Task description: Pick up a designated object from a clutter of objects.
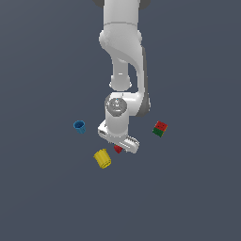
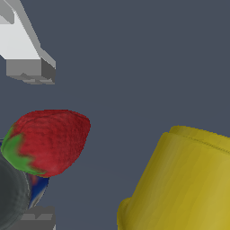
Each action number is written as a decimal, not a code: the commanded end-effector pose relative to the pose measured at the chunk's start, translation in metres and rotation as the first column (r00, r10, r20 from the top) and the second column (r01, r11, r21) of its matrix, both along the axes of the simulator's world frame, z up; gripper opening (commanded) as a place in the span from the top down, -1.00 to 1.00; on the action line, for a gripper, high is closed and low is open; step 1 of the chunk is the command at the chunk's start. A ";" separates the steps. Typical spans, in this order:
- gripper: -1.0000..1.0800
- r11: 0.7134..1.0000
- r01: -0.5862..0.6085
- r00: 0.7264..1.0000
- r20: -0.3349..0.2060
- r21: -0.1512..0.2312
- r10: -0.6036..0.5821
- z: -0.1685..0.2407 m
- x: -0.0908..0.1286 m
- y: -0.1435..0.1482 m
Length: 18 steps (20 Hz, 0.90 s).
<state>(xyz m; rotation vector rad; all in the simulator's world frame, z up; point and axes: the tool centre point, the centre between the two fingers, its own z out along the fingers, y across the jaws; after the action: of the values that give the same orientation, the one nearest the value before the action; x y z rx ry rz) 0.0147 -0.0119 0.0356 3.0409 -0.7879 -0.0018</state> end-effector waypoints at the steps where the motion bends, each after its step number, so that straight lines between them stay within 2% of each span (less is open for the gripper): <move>1: -0.92 1.000 0.001 1.000 0.001 0.000 -0.001 -0.009 0.000 0.000; 5: -0.92 1.000 0.001 1.000 0.001 0.000 -0.001 -0.013 0.001 0.000; 6: 1.00 1.000 0.001 1.000 0.001 0.000 -0.001 -0.013 0.001 0.000; 18: 1.00 1.000 0.001 1.000 0.001 0.000 -0.001 -0.012 0.001 0.000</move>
<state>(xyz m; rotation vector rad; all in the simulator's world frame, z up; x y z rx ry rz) 0.0156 -0.0117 0.0232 3.0410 -0.7885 -0.0007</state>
